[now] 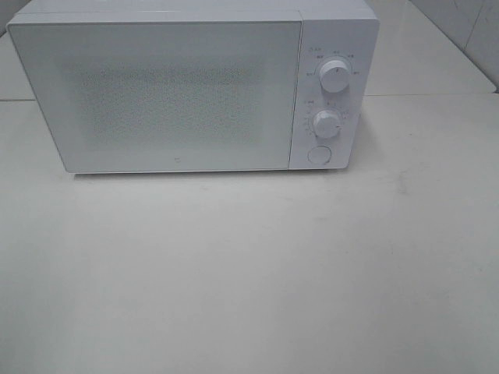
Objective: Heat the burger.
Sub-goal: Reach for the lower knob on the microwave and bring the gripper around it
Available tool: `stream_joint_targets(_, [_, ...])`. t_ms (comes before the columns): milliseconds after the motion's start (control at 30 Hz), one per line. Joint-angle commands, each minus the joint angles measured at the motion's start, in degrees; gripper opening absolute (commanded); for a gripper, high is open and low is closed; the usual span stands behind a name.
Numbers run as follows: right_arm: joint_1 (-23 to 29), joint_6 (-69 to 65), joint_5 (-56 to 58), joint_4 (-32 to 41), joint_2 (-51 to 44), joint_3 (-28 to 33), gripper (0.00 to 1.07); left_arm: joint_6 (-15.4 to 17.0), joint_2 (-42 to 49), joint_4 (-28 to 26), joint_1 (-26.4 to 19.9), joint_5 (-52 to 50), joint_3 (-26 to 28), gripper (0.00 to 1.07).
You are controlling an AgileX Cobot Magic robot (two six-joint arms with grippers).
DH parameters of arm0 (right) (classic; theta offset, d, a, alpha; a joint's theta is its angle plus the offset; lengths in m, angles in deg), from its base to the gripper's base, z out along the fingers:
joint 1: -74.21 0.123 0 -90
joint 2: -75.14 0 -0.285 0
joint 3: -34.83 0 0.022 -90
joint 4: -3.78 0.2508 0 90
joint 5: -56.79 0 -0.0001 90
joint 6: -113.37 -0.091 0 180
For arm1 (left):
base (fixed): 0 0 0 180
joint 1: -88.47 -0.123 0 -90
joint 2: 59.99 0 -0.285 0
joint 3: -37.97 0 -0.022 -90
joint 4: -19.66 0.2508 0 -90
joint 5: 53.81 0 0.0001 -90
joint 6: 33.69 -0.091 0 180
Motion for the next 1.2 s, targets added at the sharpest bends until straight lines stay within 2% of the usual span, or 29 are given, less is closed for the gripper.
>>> stream_joint_targets(33, [-0.5, 0.7, -0.4, -0.1, -1.7, 0.2, 0.75, 0.3, 3.3, 0.1, -0.1, -0.7, -0.2, 1.01])
stream_joint_targets(300, [-0.5, 0.7, -0.4, -0.1, -1.7, 0.2, 0.75, 0.2, 13.4, 0.1, -0.1, -0.7, -0.2, 1.01])
stream_joint_targets(1200, [-0.5, 0.6, -0.4, -0.1, -1.7, 0.2, 0.75, 0.2, 13.1, -0.3, -0.1, -0.7, -0.2, 1.01])
